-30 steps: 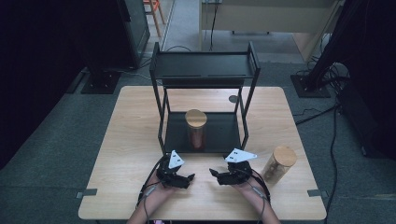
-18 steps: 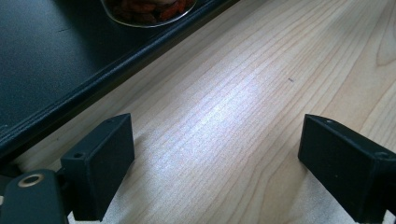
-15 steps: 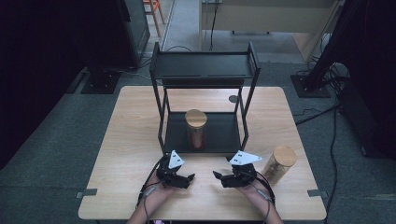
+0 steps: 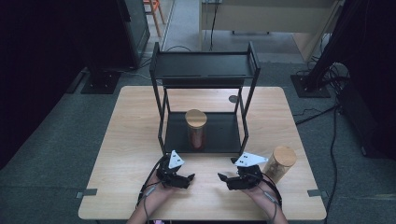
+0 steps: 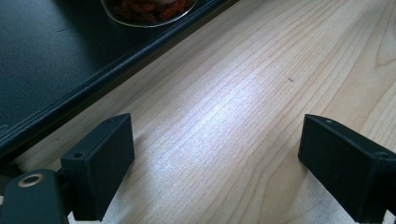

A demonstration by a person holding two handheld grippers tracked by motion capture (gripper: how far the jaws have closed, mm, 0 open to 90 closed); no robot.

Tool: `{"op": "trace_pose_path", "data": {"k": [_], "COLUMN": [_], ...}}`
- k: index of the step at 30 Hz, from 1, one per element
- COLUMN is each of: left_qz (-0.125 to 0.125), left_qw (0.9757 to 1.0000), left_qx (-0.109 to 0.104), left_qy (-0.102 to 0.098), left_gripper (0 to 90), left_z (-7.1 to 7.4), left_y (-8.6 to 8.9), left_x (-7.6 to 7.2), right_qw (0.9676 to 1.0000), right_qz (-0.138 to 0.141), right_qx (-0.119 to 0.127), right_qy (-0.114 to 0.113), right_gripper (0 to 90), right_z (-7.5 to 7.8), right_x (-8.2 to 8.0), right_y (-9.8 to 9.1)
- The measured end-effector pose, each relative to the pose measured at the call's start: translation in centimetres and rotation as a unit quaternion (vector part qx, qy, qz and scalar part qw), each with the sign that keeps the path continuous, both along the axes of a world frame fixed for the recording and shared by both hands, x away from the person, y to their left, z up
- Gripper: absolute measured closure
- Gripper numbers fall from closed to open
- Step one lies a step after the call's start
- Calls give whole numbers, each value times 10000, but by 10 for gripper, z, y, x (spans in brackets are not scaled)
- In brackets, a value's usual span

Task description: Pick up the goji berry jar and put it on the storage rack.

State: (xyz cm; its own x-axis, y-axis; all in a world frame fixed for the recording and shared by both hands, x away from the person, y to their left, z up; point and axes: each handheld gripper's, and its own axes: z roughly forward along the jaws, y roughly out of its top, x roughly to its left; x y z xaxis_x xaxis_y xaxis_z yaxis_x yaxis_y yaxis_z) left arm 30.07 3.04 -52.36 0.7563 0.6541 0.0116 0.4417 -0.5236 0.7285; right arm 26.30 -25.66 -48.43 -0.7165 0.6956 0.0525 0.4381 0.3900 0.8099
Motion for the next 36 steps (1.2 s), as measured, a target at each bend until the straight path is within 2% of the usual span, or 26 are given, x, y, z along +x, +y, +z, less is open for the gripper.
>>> {"op": "trace_pose_path", "data": {"k": [5, 15, 25, 28, 30, 36], "left_qz": [1, 1, -1, 0, 0, 2], "left_qw": [10000, 10000, 10000, 10000, 10000, 10000], "left_qx": [-1, 2, 3, 1, 2, 0], "left_qy": [1, 1, 1, 1, 1, 1], "left_gripper": [110, 110, 110, 110, 110, 110], "left_z": [0, 0, 0, 0, 0, 0], "left_y": [0, 0, 0, 0, 0, 0], "left_x": [0, 0, 0, 0, 0, 0], "right_qw": [10000, 10000, 9996, 9994, 9992, 9992], "right_qz": [34, -25, -120, -110, -60, -81], "right_qx": [-63, -37, -76, -160, -133, -152], "right_qy": [7, -1, 231, 289, 360, 374], "right_gripper": [219, 220, 220, 219, 219, 220], "right_z": [4, 18, 25, 27, 28, 35], "right_x": [-2, -6, -5, -6, -6, -9], "right_y": [-1, -9, -19, -20, -22, -25]}}
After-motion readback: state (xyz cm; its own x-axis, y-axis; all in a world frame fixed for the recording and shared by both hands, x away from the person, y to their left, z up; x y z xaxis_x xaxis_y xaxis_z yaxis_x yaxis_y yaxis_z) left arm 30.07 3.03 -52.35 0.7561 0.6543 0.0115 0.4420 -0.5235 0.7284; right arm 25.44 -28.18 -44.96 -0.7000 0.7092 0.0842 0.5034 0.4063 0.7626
